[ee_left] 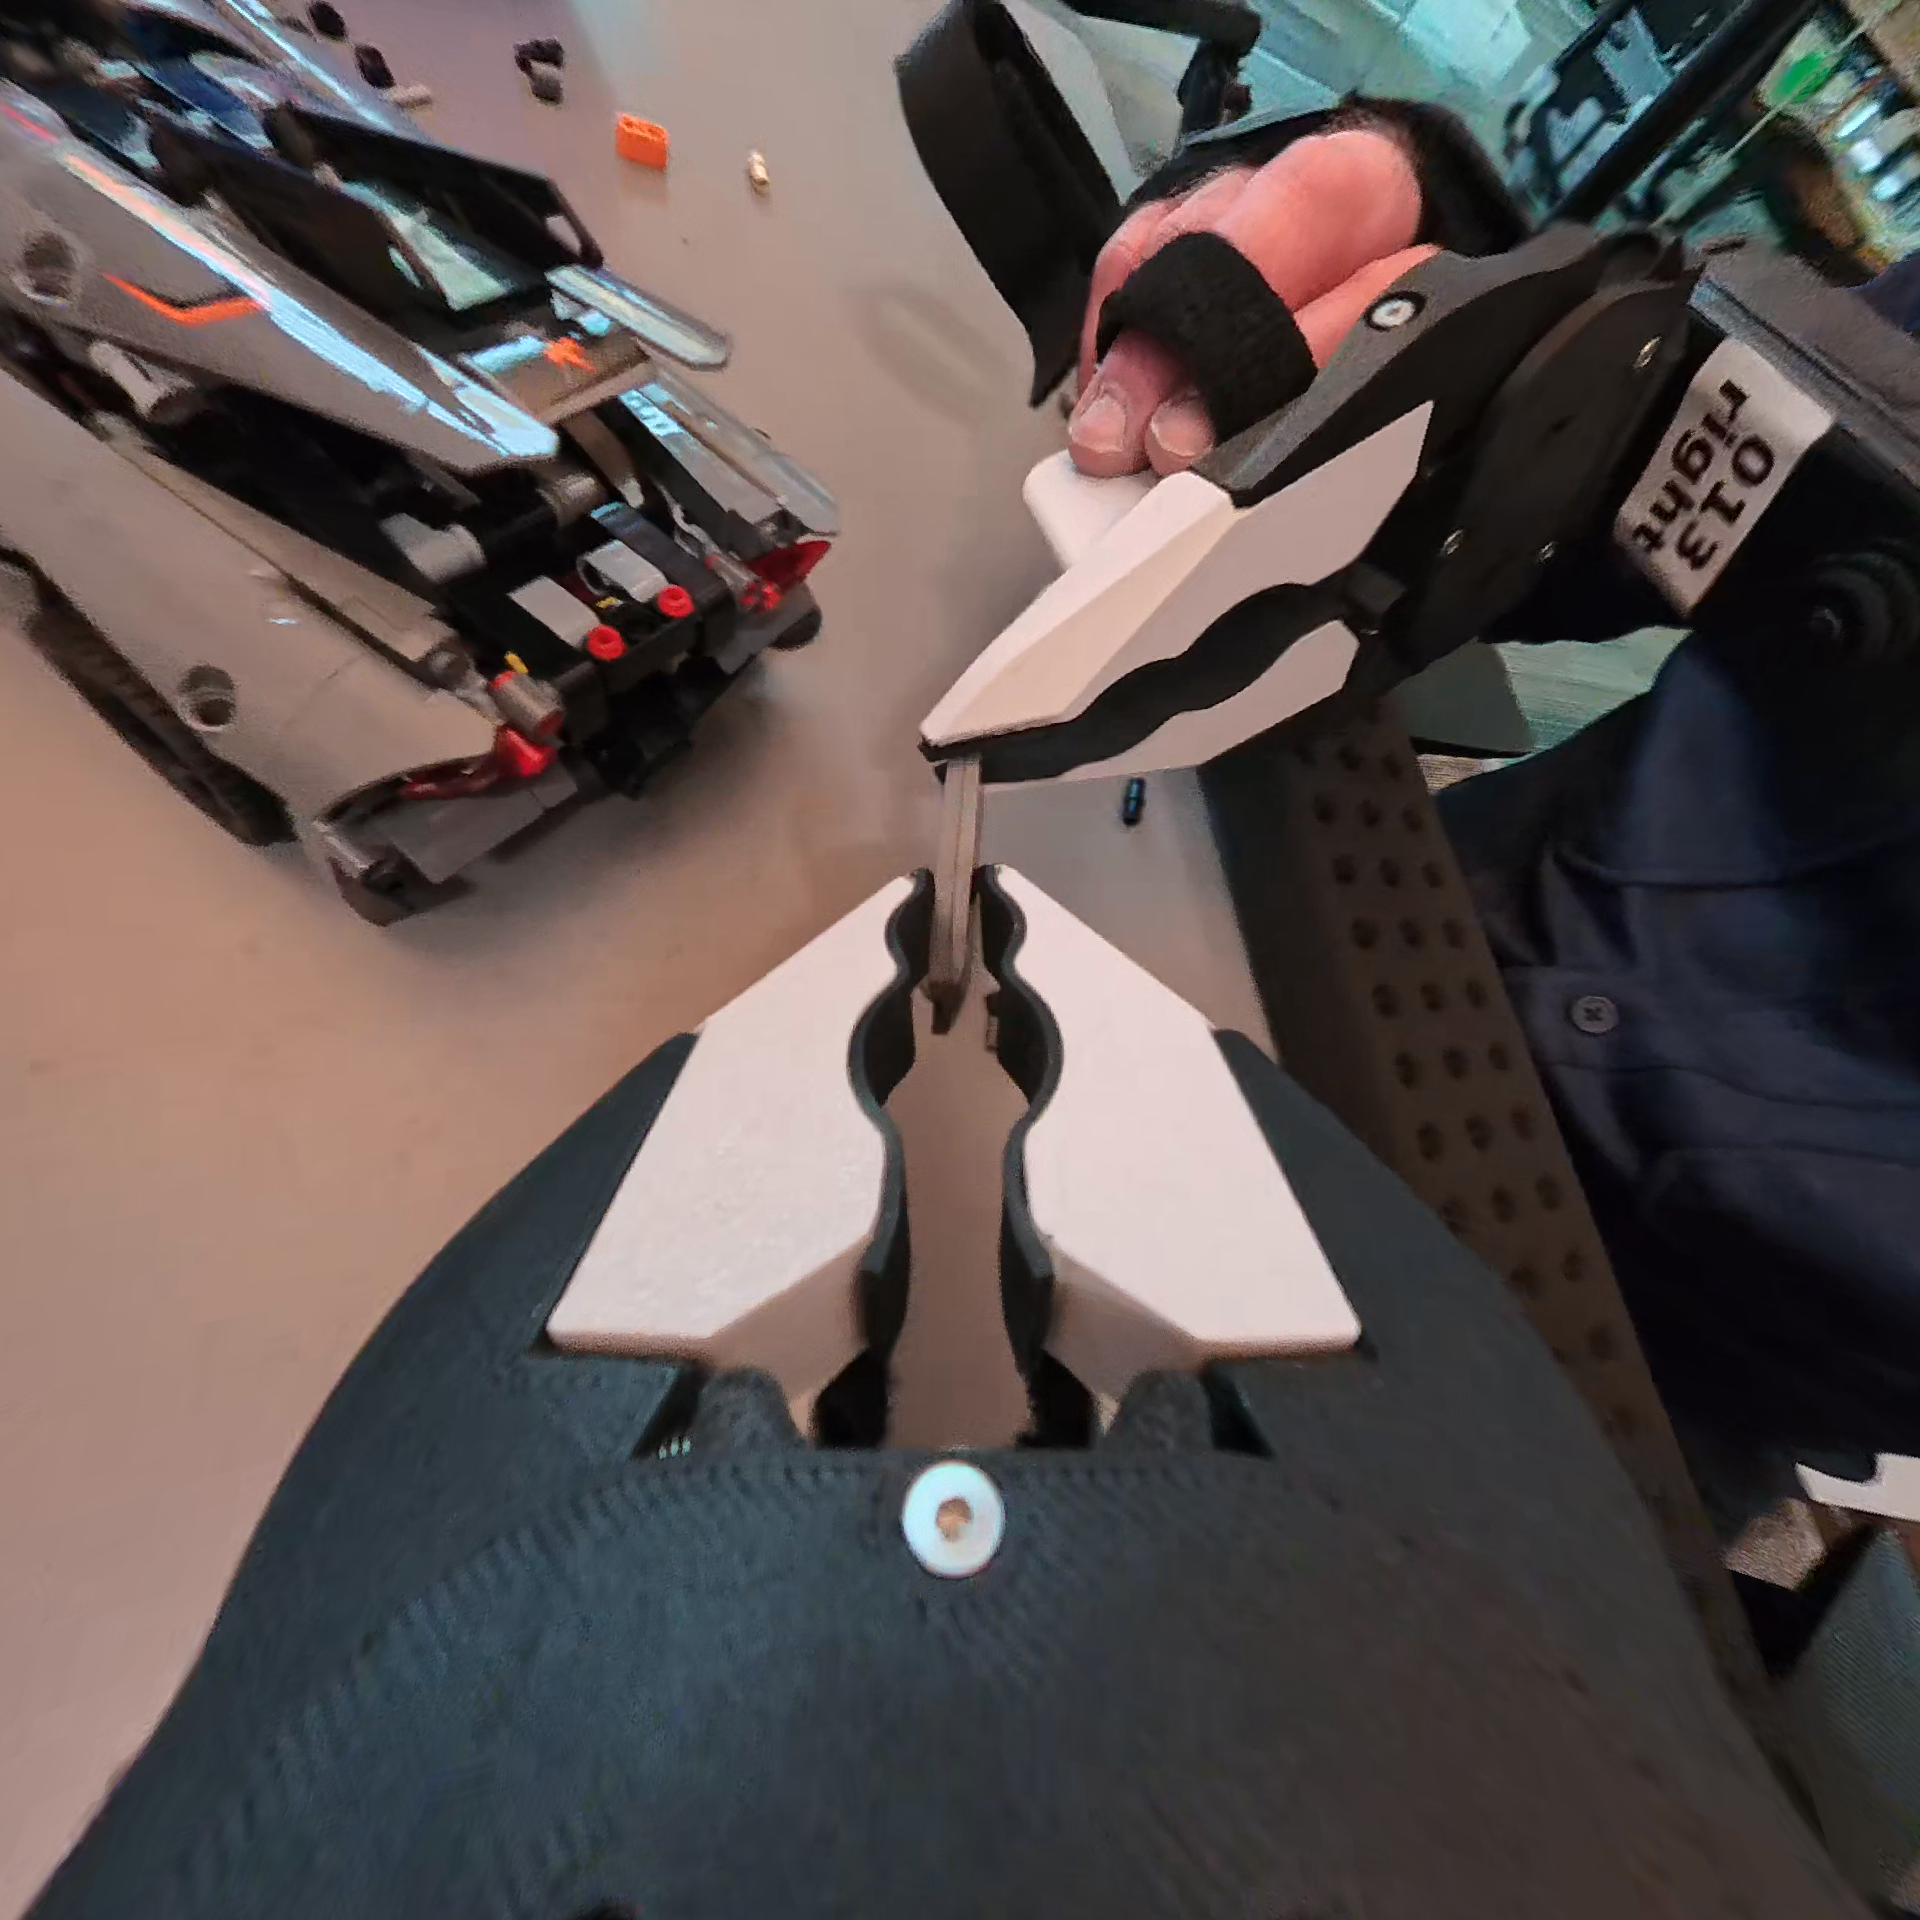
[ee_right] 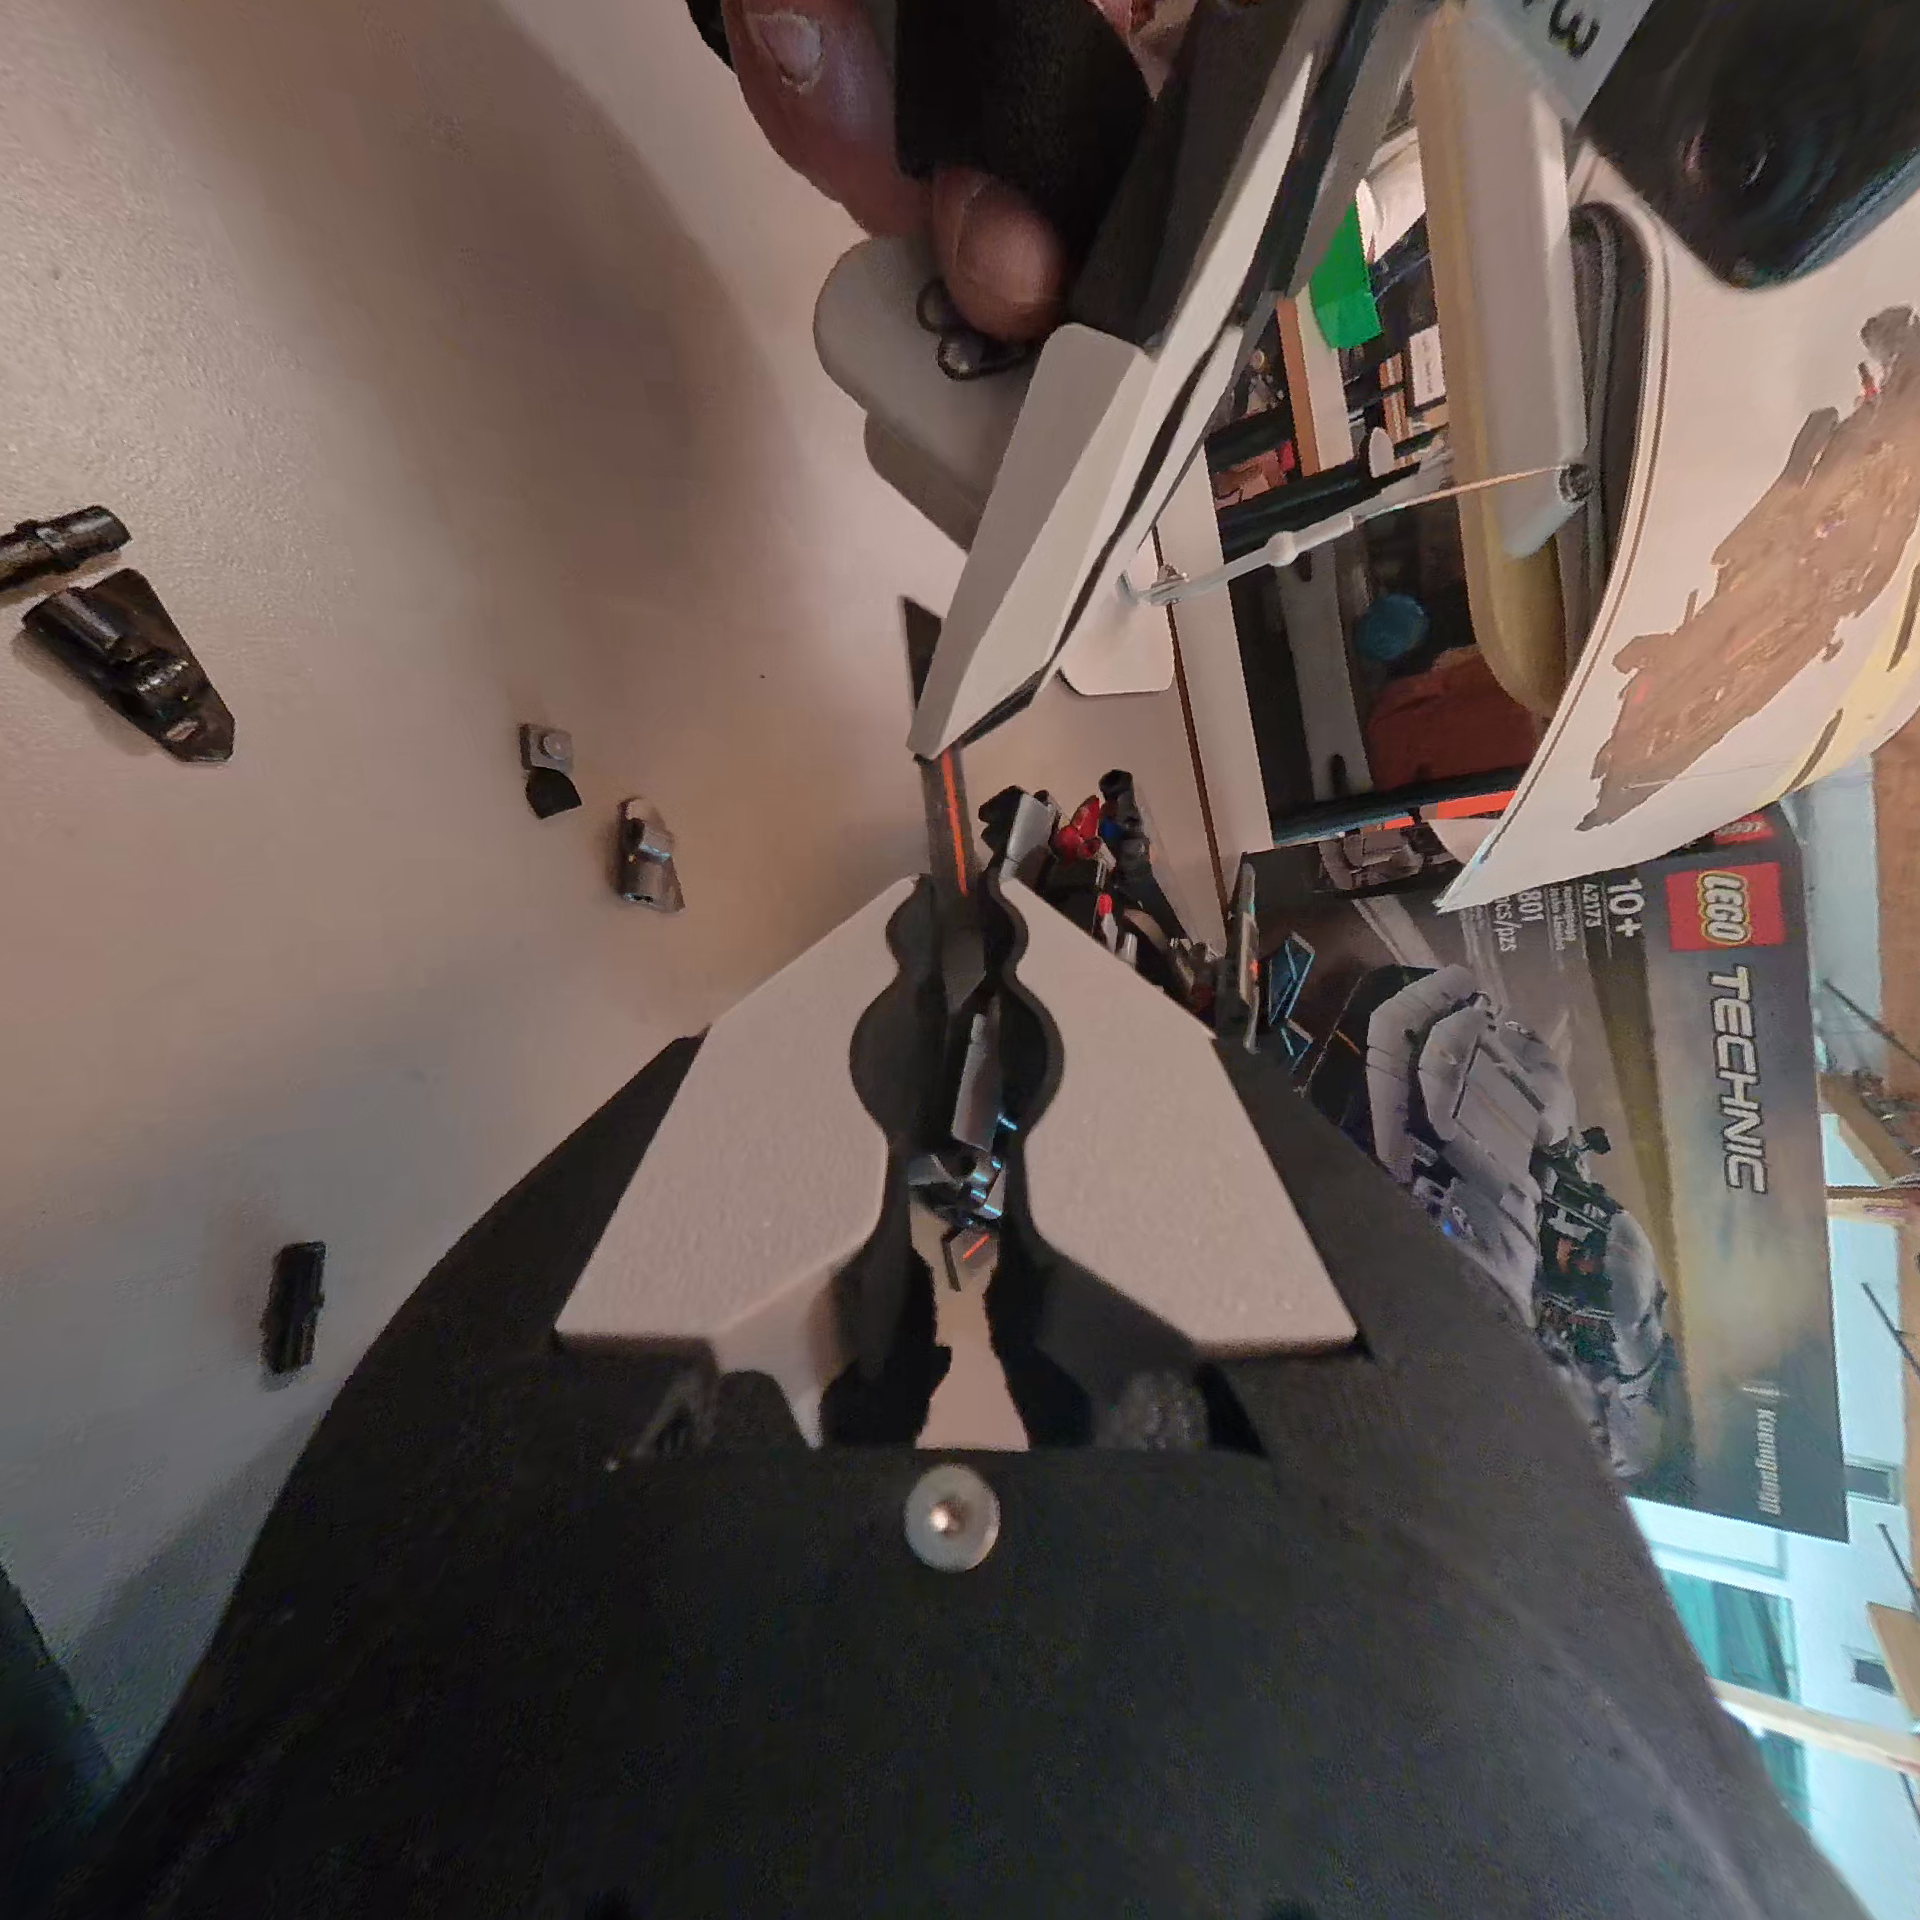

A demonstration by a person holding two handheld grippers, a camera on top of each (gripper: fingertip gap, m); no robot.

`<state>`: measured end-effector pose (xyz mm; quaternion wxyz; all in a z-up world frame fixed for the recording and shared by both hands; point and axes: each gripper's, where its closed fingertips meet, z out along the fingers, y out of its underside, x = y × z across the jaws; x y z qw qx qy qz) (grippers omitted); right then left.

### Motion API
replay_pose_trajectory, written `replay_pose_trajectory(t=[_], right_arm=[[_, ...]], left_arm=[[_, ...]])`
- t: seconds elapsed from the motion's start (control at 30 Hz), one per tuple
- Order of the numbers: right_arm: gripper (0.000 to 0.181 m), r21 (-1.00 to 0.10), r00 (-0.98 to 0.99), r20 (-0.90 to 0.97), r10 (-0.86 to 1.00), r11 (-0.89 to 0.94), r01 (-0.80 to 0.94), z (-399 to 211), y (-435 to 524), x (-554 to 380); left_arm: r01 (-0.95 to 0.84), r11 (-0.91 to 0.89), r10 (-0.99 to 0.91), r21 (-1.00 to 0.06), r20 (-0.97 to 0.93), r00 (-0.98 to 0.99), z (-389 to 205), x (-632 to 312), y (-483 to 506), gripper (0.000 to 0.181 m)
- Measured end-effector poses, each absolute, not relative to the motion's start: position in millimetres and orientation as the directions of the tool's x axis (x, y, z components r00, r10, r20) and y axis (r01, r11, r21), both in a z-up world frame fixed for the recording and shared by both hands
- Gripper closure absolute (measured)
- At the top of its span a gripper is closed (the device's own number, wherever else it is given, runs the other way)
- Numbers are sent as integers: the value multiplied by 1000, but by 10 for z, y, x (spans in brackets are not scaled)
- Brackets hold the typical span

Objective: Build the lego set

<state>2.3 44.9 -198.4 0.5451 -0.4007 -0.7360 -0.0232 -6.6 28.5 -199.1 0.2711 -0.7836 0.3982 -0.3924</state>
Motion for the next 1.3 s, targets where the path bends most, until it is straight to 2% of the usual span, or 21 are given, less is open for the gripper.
replay_pose_trajectory(t=[0.13, 0.33, 0.43, 0.6, 0.8, 1.3], right_arm=[[176, -457, -48, 784, 619, 627, 632, -1979, 524, 54], [175, -467, -74, 755, 652, 612, 638, -2052, 520, 74], [176, -480, -62, 738, 672, 587, 652, -2075, 563, 91], [175, -524, -31, 703, 711, 546, 653, -2062, 610, 112], [175, -576, -5, 658, 753, 508, 641, -2041, 627, 121], [173, -548, 0, 715, 699, 562, 620, -1966, 625, 113]], left_arm=[[-435, -474, -861, -766, 300, 411, -1989, -113, 342, 159], [-458, -388, -875, -800, 162, 457, -1972, -186, 464, 161], [-487, -360, -895, -795, 147, 421, -2003, -143, 405, 161], [-561, -273, -897, -781, -5, 443, -2036, -146, 477, 160], [-626, -193, -890, -755, -134, 436, -2055, -165, 513, 172], [-609, -218, -885, -763, -108, 453, -2078, -189, 541, 173]])
